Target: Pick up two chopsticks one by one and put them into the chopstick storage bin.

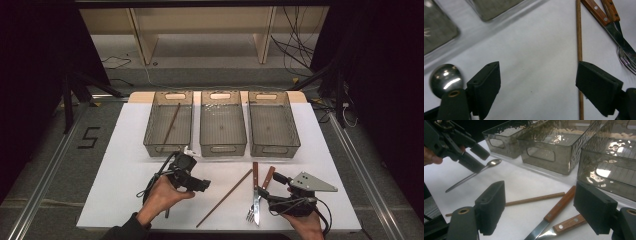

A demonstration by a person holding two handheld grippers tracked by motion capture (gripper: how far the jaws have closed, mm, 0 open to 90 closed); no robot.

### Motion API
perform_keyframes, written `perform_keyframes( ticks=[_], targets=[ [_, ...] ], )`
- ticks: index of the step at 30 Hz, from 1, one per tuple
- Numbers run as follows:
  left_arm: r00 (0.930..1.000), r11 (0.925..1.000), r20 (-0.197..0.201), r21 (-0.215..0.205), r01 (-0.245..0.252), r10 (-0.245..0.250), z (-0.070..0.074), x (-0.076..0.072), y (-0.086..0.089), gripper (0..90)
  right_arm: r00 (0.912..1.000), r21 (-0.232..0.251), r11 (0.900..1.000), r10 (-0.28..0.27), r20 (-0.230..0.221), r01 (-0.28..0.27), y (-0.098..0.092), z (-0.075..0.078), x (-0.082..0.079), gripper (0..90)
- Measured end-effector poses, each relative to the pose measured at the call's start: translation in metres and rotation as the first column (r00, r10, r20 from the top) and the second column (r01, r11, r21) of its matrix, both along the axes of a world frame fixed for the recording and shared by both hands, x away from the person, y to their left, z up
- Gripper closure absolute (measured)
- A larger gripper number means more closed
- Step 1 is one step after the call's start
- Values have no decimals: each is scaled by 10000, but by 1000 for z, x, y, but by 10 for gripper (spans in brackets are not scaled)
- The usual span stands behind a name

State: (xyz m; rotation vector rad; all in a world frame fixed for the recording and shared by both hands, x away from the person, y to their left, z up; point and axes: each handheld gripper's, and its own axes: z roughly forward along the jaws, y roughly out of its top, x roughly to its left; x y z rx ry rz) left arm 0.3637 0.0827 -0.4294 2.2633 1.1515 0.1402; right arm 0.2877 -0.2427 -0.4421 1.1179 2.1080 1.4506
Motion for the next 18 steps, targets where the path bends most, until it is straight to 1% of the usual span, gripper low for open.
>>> perform_keyframes(
  ticks=[3, 6, 8, 9, 11, 12, 13, 14, 17, 18],
  targets=[
    [9993, 9993, -107, 73, 353, -352, -4, -7, -8, 210, 10000, 0, 10000, -9, -10, 9, 0, 0, 0, 261],
    [9985, 9986, -226, 154, 501, -497, -6, -10, -13, 226, 10000, -9, 10000, 4, -7, -4, 0, 0, 0, 261],
    [9968, 9968, -293, 257, 756, -748, -9, -13, -18, 239, 10000, -9, 10000, 3, -7, -3, 0, 0, 0, 261],
    [9952, 9952, -393, 354, 907, -893, -12, -16, -23, 244, 10000, -3, 10000, 1, -8, -1, 0, 0, 0, 261],
    [9947, 9948, -407, 355, 958, -943, -13, -17, -25, 262, 10000, -15, 10000, 12, 3, -12, 0, 0, 0, 261],
    [9926, 9926, -488, 422, 1136, -1115, -15, -20, -30, 272, 10000, -8, 10000, -1, -3, 1, 0, 0, 0, 261],
    [9926, 9926, -488, 422, 1136, -1115, -15, -20, -30, 280, 10000, -4, 10000, -2, -6, 2, 0, 0, 0, 261],
    [9906, 9903, -539, 532, 1283, -1254, -18, -21, -34, 287, 10000, -10, 10000, 11, 21, -11, 0, 0, 0, 261],
    [9890, 9882, -565, 632, 1398, -1364, -21, -22, -38, 314, 10000, -23, 10000, 14, -12, -14, 0, 0, 0, 261],
    [9875, 9864, -638, 695, 1488, -1444, -23, -24, -40, 323, 10000, -18, 10000, 19, 6, -19, 0, -1, 0, 261]
  ],
)
